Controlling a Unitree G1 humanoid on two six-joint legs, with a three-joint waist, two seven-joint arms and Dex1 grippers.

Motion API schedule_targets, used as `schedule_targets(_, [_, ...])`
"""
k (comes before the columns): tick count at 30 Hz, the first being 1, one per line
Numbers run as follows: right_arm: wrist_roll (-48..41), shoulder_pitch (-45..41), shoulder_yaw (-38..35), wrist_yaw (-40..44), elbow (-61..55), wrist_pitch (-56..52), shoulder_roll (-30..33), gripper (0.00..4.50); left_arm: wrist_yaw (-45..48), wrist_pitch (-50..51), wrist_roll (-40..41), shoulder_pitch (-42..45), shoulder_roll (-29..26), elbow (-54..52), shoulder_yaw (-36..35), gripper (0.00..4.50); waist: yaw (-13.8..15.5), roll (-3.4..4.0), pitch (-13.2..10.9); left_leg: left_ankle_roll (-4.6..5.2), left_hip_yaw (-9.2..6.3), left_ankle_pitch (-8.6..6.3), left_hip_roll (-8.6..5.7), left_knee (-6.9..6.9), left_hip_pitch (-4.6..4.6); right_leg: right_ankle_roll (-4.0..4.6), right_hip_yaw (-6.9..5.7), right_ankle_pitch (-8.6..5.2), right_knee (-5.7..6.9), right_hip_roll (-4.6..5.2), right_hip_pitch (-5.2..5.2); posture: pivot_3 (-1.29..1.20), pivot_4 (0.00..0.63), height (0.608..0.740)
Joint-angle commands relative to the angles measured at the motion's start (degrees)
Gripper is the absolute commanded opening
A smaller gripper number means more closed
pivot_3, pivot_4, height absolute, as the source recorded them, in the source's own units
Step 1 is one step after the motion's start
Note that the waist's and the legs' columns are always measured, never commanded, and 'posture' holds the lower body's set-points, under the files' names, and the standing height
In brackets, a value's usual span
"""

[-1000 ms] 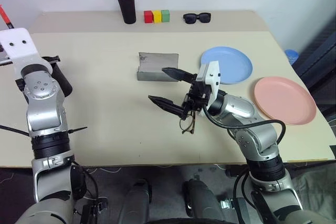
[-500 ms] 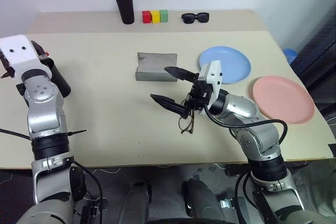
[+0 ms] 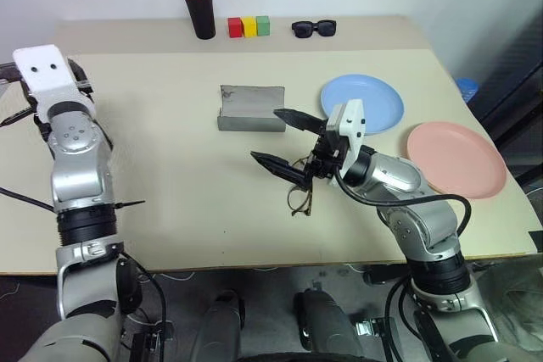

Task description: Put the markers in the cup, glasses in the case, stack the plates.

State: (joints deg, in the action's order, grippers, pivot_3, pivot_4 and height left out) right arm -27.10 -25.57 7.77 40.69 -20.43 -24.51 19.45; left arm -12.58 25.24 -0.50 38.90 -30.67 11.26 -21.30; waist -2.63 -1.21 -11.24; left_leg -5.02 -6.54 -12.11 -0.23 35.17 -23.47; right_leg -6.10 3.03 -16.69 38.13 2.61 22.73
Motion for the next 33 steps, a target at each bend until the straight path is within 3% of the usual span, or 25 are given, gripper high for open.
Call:
schedule_targets(1, [0.4,0.0,-0.8,-0.2,-2.4,1.3,0.5,4.50,6.2,5.5,-2.4,-0.9,-7.6,-2.8,1.9,4.06,-0.1,0.00,0.0,0.00,0.00,0.00,0.00,-0.01,0.00,0.00,0.00,0.00,-0.01,0.00,0.00,0.00,0.150,0.740])
schedule_targets(2, [0.5,0.1,-0.7,-0.1,-2.3,1.4,0.6,4.50,8.1,6.4,-3.4,-2.0,-9.8,-3.3,3.2,4.47,-0.1,0.01,0.0,0.00,0.00,0.00,0.00,-0.01,0.00,0.00,0.00,0.00,-0.01,0.00,0.01,0.00,0.150,0.740])
schedule_targets(7, [0.9,0.0,-0.4,0.3,-1.7,1.5,0.4,4.50,13.9,8.5,-5.3,-4.8,-16.5,-3.1,5.4,4.47,0.3,0.01,0.0,0.00,0.00,0.00,0.00,-0.02,0.00,0.01,0.00,-0.01,-0.01,0.01,-0.01,0.00,0.150,0.740])
schedule_targets(13, [1.5,-0.2,0.2,0.7,-0.9,2.1,0.0,4.50,20.1,14.4,-1.4,-4.2,-17.2,-1.3,3.3,4.47,0.1,0.01,0.0,0.00,-0.01,0.00,0.01,-0.02,0.00,0.01,-0.01,-0.01,-0.02,0.00,-0.01,0.00,0.150,0.740])
schedule_targets(22, [2.1,-0.1,0.3,0.9,-0.6,2.6,-0.2,4.50,25.9,16.5,-2.8,-5.7,-19.8,-2.1,6.7,4.47,0.1,0.01,0.0,0.00,0.00,0.00,0.02,-0.02,0.00,0.01,0.00,-0.01,-0.01,0.00,0.00,0.00,0.150,0.740])
schedule_targets(32, [2.5,-0.3,0.3,1.0,-0.2,2.9,-0.4,4.50,28.2,17.2,-3.7,-1.7,-19.7,1.6,10.9,4.47,0.1,0.01,0.0,0.00,0.00,0.00,0.02,-0.02,0.00,0.01,0.00,-0.01,0.00,0.00,0.00,0.00,0.150,0.740])
schedule_targets(33, [2.6,-0.3,0.3,1.0,-0.3,2.9,-0.3,4.50,28.0,17.0,-3.8,-1.2,-19.6,2.1,11.0,4.23,0.1,0.01,0.0,0.00,0.00,0.00,0.02,-0.02,0.00,0.01,0.00,-0.01,0.00,0.00,0.00,0.00,0.150,0.740])
